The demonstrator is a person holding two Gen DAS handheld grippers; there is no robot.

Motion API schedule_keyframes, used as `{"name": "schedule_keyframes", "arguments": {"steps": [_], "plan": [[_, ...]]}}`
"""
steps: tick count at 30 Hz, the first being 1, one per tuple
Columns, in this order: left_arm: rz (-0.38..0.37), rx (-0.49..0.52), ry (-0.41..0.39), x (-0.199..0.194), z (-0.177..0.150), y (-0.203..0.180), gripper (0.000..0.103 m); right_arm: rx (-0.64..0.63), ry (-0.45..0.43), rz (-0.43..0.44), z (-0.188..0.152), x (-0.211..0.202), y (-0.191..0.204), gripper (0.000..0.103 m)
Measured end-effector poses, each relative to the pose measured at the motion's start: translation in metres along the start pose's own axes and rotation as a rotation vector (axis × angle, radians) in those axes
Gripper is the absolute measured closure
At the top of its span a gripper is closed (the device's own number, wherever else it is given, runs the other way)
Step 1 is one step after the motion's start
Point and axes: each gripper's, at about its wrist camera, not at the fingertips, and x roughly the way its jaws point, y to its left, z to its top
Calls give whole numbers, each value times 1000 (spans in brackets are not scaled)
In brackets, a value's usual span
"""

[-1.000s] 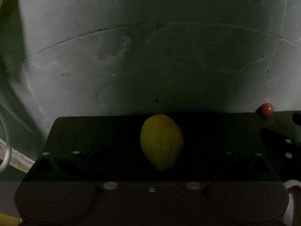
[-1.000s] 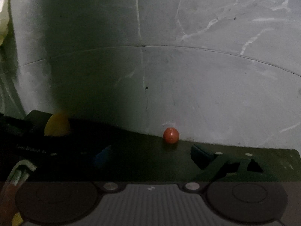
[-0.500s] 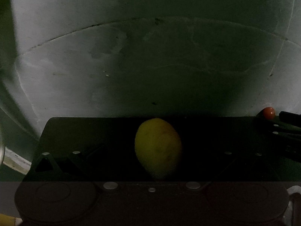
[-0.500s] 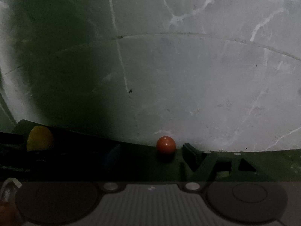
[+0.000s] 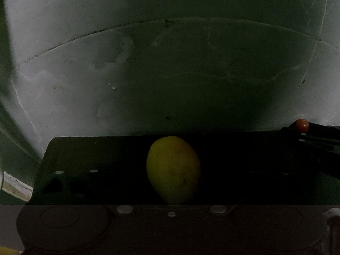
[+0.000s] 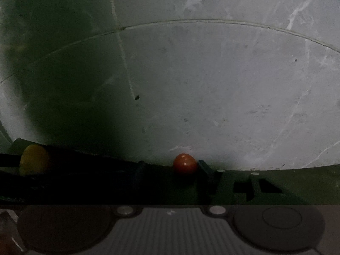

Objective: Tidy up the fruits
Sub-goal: 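Grasp the pear with the left tool while the right tool grasps the cherry tomato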

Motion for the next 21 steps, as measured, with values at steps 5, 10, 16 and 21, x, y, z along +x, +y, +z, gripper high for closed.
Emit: {"name": "schedule_keyframes", "arguments": {"steps": [5, 10, 16, 21], "plan": [[-4, -5, 2, 2, -2, -1, 20, -5, -4, -10, -3, -6, 4, 57], [-23, 0, 0, 2, -3, -2, 25, -23, -6, -3, -4, -12, 8, 59], [-29, -4, 3, 4, -2, 0, 34, -35, -10, 8, -4, -16, 11, 66], [-21, -13, 5, 6, -2, 0, 44, -46, -12, 15, -6, -18, 11, 72]]}}
